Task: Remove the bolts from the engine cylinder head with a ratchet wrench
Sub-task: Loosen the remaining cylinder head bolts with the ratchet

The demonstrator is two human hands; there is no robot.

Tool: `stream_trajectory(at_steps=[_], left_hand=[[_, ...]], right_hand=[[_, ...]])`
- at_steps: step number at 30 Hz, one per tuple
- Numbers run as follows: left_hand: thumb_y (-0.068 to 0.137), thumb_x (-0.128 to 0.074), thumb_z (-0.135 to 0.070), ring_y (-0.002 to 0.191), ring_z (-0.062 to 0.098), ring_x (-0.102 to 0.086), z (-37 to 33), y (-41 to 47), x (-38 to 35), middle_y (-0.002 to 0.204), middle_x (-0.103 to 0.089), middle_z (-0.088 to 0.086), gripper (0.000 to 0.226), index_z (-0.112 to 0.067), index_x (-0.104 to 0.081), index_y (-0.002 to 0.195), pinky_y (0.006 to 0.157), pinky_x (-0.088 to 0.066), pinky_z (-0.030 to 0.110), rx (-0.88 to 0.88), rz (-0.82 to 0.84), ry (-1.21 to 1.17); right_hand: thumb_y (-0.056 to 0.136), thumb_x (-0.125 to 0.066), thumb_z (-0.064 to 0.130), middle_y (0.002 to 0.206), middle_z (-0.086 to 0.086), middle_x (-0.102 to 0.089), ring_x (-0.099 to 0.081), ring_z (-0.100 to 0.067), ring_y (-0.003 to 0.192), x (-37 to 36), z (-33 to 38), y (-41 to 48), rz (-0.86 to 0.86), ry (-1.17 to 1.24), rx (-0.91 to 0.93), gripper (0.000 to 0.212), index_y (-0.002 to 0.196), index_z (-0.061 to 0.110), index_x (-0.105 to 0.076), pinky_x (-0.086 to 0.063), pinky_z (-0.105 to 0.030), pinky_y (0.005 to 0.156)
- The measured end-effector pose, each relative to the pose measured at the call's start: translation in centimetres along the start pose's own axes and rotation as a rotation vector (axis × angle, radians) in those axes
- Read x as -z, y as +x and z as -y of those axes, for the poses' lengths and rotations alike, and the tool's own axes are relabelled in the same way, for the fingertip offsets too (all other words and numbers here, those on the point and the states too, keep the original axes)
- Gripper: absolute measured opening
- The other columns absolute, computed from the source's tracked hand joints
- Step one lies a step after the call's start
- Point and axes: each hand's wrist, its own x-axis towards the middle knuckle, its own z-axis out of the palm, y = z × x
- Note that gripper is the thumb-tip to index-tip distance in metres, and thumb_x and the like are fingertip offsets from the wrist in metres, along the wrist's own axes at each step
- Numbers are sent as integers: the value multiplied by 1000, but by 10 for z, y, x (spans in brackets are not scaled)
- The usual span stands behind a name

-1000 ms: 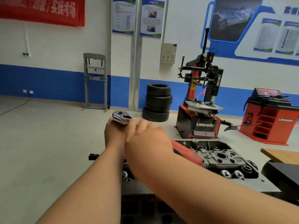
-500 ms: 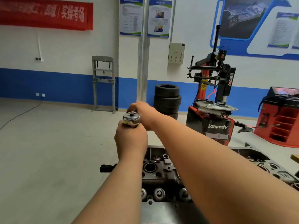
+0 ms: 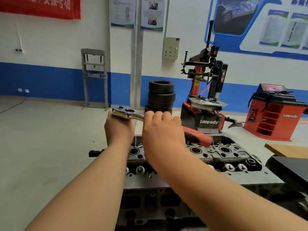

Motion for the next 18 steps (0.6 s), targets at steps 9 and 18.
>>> stream_trajectory(at_steps=[9,18], left_hand=[[88,-54,-15,65,17,-49,6,-1,2,78,-56,-1,4,-12,-55,86,57,-35,25,77,55,-130],[85,-51,-16,56,14,-51,10,9,-3,67,-58,0,13,-19,-56,74,47,-29,23,204,28,-271]], right_hand=[[85,-54,26,80,1,-45,-46,-25,84,-14,-24,44,-36,264,-7,16,93,20,-41,-30,-40,78],[87,-57,20,74,-2,-53,-49,-23,79,-35,20,148,142,465,133,19,70,18,-49,-39,-34,81]])
